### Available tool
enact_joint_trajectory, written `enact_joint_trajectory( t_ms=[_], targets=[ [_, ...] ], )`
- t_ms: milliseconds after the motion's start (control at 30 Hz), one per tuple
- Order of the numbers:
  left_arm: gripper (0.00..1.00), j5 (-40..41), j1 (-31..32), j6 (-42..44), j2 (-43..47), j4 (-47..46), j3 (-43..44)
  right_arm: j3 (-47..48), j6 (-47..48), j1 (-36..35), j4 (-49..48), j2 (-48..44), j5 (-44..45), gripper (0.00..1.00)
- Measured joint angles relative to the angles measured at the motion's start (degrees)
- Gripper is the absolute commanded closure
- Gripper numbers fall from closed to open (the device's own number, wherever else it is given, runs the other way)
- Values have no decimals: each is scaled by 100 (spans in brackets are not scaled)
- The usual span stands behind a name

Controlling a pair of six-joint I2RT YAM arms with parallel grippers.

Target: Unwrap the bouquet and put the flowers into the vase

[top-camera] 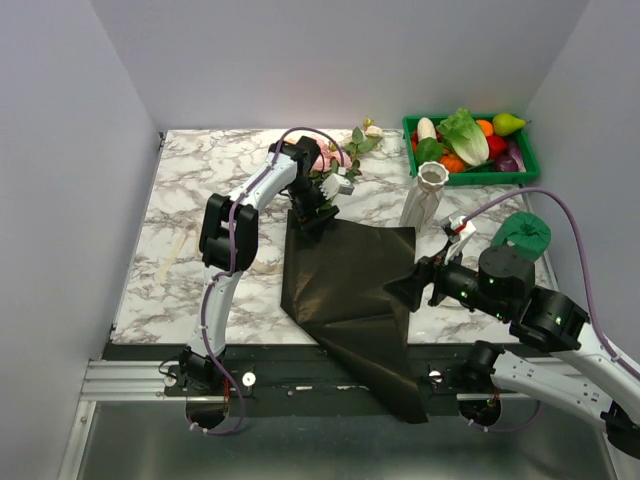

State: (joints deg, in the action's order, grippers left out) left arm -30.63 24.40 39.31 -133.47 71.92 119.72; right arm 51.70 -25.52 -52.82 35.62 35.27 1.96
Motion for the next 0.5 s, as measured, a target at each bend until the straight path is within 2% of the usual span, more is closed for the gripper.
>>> enact_joint_trajectory(
  t_ms=[133, 233, 267, 500],
  targets=[
    [21, 72, -35, -4, 0, -31, -59, 0, 7, 0, 0, -61, 0, 11],
    [32, 109, -79, 15, 0, -50, -142, 0, 7, 0, -2, -131, 2, 11],
    [39, 118, -83, 17, 0, -59, -190, 0, 9, 0, -2, -144, 2, 11],
    [58, 173, -98, 9, 105, -116, -590, 0, 7, 0, -4, -153, 4, 11]
  ],
)
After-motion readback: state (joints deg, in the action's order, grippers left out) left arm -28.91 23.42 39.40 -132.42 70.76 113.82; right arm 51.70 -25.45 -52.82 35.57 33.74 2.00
